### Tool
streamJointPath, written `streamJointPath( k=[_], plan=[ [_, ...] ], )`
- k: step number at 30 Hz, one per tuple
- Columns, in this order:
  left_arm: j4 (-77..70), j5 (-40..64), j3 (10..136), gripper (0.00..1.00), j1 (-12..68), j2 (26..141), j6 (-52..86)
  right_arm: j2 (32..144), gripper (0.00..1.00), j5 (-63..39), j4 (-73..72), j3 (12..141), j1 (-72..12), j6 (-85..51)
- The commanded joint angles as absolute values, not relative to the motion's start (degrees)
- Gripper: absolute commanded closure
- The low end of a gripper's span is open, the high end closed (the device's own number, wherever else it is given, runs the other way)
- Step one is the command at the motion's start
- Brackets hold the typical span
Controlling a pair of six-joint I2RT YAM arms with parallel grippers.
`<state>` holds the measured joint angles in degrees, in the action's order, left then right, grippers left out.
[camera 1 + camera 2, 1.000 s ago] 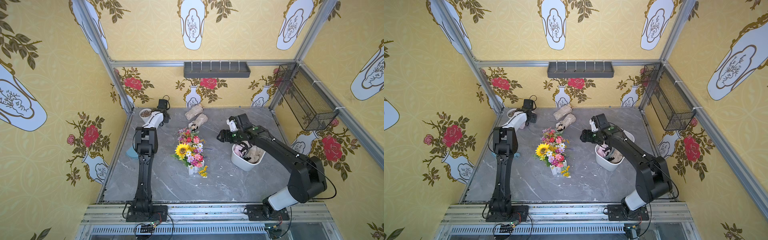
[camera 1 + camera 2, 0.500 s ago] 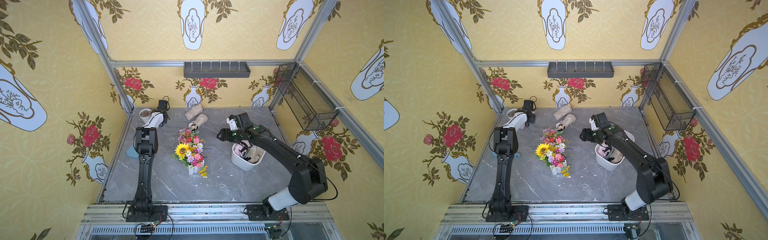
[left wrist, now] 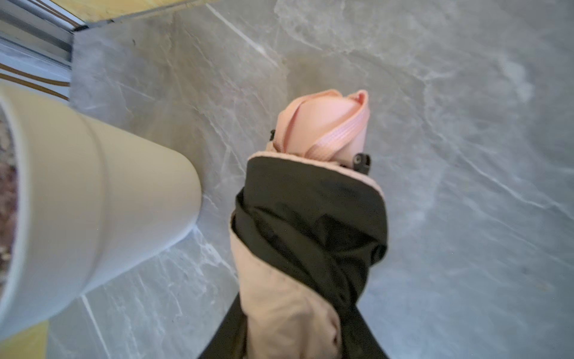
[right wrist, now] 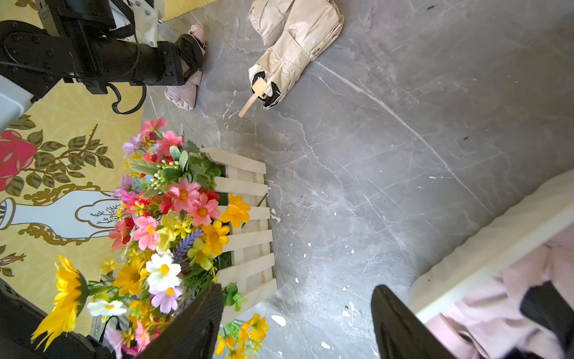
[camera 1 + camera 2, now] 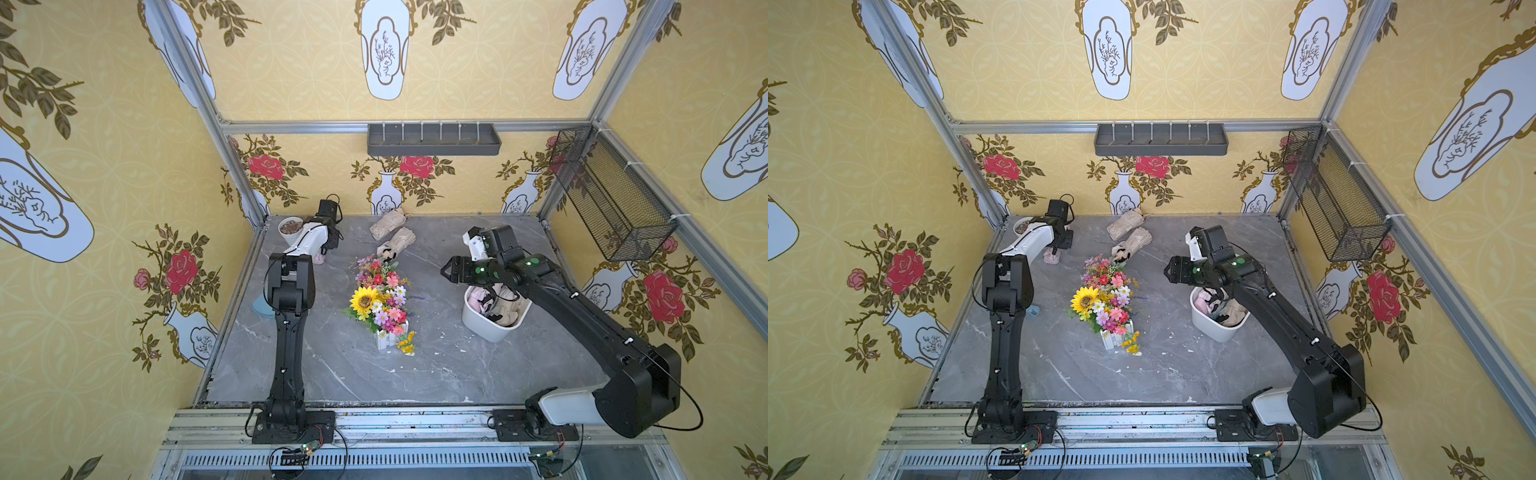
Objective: Put the umbrella into the storage box
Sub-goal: Pick up the umbrella from the center of the board.
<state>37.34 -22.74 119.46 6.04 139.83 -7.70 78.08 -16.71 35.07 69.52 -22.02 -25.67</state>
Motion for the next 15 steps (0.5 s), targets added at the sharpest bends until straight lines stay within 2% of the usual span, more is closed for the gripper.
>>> streamJointPath(
  k=[1, 8, 15],
  plan=[
    [39.91, -16.75, 116.14, 0.7, 6.59, 136.27, -2.54, 76.8, 0.21, -16.5, 36.96, 69.35, -22.09, -26.73],
    [40.04, -6.31, 108.22, 0.84, 6.65, 127.94, -0.49, 73.93, 0.19, -20.48, 38.94, 69.12, -22.17, -28.52],
    [39.57, 2.96, 104.18, 0.85, 6.64, 117.03, 2.44, 73.17, 0.18, -24.58, 39.43, 69.59, -22.19, -28.75]
  ],
)
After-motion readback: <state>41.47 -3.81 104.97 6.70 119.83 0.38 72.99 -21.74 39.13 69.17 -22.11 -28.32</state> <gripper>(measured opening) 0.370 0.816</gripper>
